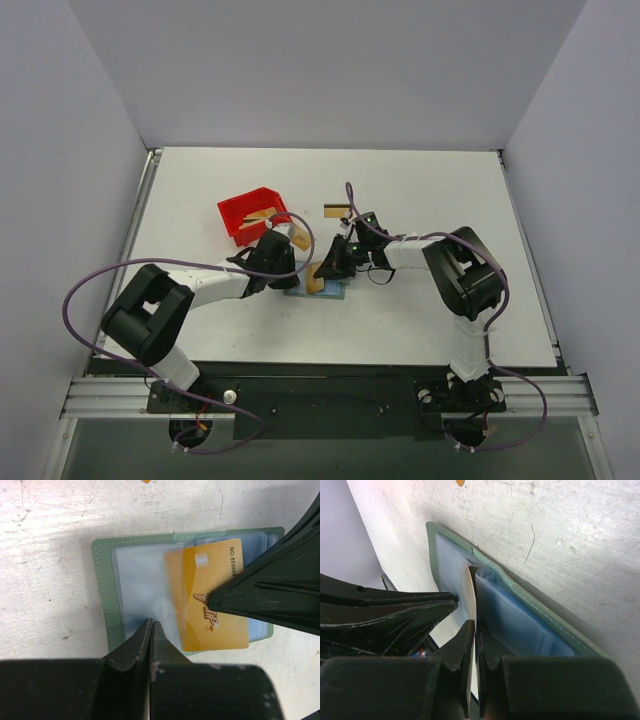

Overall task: Put the credit cards into the card holder
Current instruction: Insert the credit card into the card holder.

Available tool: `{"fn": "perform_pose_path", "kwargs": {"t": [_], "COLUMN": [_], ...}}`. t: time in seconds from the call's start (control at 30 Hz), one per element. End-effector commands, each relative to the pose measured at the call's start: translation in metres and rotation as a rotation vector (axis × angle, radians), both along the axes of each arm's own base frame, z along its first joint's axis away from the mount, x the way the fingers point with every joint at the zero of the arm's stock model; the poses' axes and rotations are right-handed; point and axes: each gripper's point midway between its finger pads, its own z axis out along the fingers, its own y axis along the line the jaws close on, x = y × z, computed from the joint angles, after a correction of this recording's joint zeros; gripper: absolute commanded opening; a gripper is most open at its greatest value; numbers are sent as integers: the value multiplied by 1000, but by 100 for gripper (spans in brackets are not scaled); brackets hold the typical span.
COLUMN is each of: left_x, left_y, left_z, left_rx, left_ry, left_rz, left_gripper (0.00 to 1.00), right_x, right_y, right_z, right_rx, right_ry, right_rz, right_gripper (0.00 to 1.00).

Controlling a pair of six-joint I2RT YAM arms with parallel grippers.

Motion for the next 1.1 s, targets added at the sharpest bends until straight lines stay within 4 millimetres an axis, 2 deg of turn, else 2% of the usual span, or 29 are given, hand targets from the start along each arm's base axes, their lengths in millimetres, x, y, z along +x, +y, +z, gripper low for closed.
{"fn": "perform_pose_path", "kwargs": {"t": [0.0,0.2,0.37,0.93,1.07], "left_x": [-2,-4,-4,-6,-7], "left_y": [11,12,12,13,13], "left_z": [-8,-11,-10,-12,-13], "left_rx": [55,58,58,61,61], "left_ry": [28,37,35,44,48], "left_rz": [16,17,17,16,16], "left_gripper": [0,0,0,0,0], "right_x": [-8,8,15,16,16], "right_y": [0,3,-7,-27,-25], "right_z": [-17,-13,-16,-28,-30], "right_rx": [-29,2,-18,-120,-117], "right_ry": [9,-11,-19,-44,-40], "right_rz": [28,-38,-96,-166,-176], "right_gripper": [0,0,0,0,0]}}
